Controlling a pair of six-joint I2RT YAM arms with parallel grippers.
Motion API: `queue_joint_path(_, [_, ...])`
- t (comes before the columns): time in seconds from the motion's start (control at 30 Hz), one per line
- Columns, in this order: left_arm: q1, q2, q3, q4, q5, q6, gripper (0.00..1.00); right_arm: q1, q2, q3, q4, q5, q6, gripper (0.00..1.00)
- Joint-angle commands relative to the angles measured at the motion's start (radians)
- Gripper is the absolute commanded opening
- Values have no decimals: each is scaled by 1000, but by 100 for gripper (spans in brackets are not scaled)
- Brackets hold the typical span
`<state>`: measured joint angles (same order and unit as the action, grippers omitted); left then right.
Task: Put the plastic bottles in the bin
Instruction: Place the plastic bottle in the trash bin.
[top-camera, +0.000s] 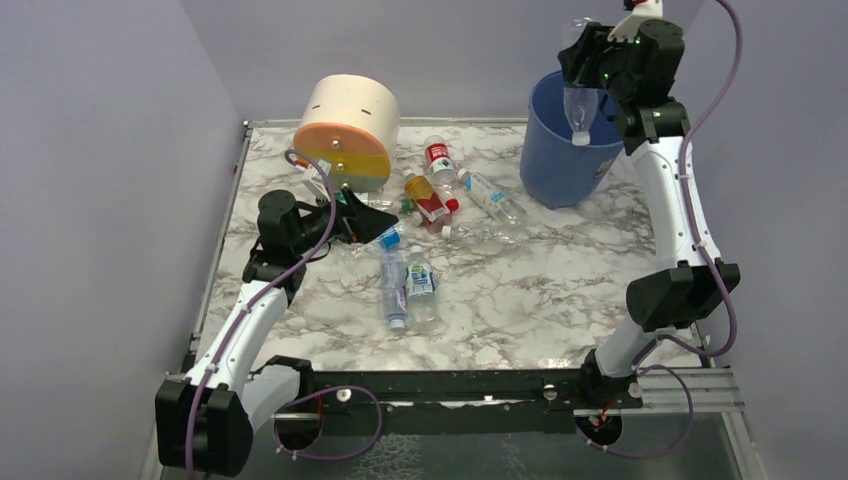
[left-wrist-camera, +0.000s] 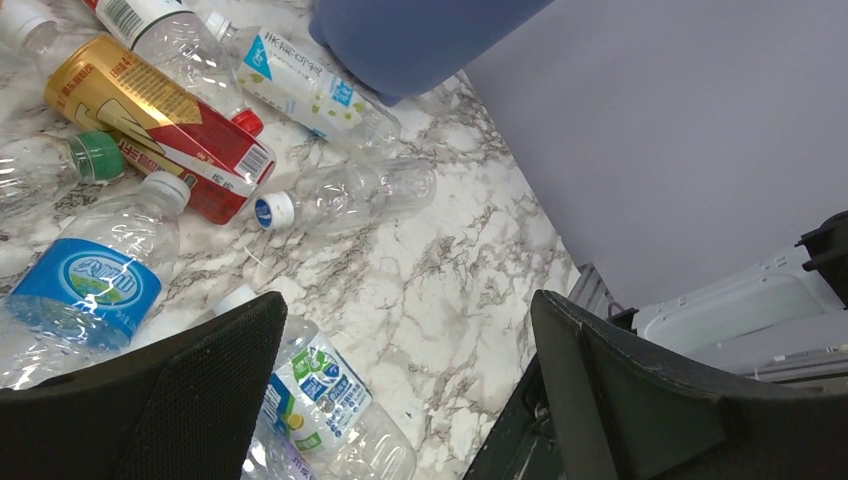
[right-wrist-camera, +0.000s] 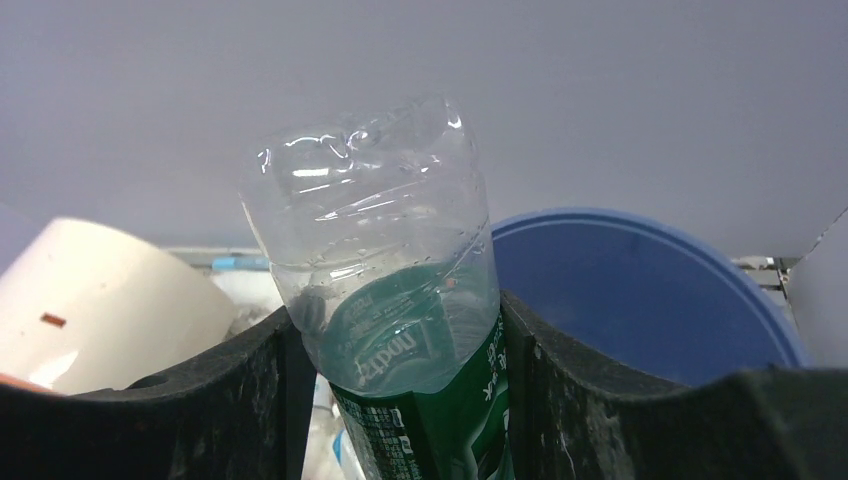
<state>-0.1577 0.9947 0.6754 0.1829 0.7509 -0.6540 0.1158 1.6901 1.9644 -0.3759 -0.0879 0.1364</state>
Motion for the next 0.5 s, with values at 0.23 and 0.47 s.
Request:
queue_joint_path(0.23, [-11, 4, 32, -23, 2, 7, 99, -120, 69, 8, 235, -142, 174, 47])
queue_joint_path(0.47, [-11, 27, 76, -56, 3, 33, 99, -153, 167, 0, 354, -131, 205, 45])
